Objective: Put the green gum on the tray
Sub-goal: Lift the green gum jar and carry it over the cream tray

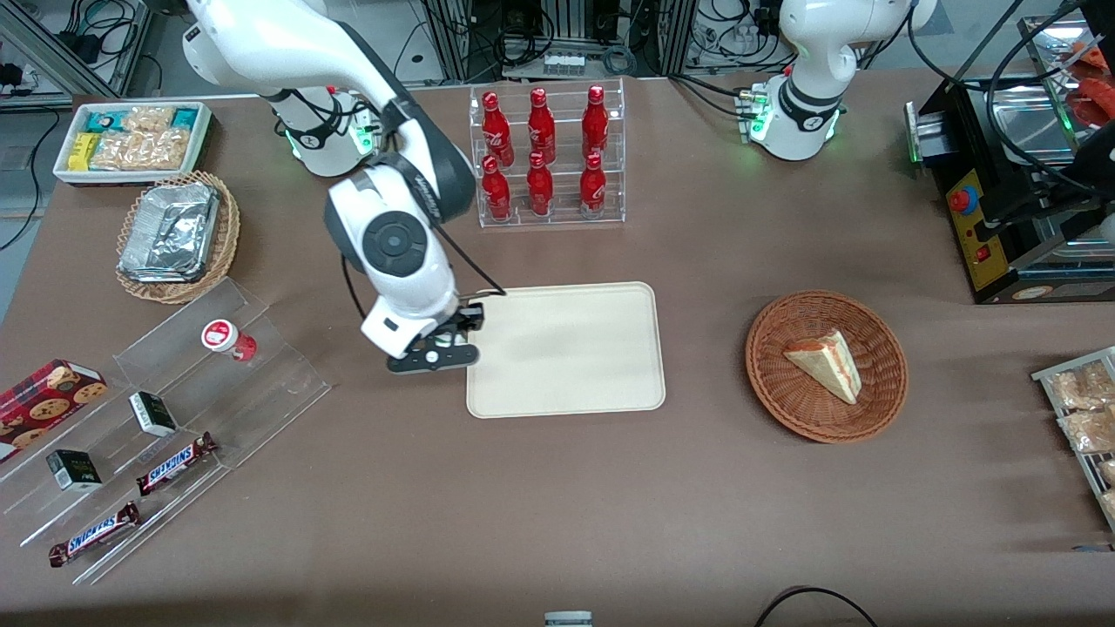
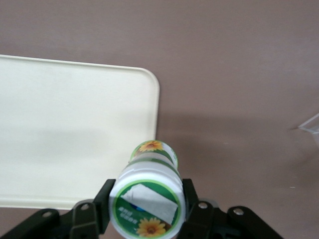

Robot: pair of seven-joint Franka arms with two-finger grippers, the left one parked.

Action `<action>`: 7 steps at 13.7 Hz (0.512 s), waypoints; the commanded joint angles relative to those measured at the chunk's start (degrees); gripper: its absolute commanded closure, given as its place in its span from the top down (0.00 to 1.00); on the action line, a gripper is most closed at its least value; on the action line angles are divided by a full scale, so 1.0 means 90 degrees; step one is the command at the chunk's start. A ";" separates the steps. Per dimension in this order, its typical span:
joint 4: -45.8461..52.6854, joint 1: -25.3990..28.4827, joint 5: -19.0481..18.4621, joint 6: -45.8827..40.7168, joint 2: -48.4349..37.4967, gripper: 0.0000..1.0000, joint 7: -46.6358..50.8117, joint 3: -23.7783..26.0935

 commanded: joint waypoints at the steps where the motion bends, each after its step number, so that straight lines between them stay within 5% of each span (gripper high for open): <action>1: 0.0582 0.0217 0.0215 0.0100 0.0485 0.00 0.0508 -0.0064; 7: 0.1051 0.0764 0.0382 0.0647 0.1217 0.00 0.1359 -0.0064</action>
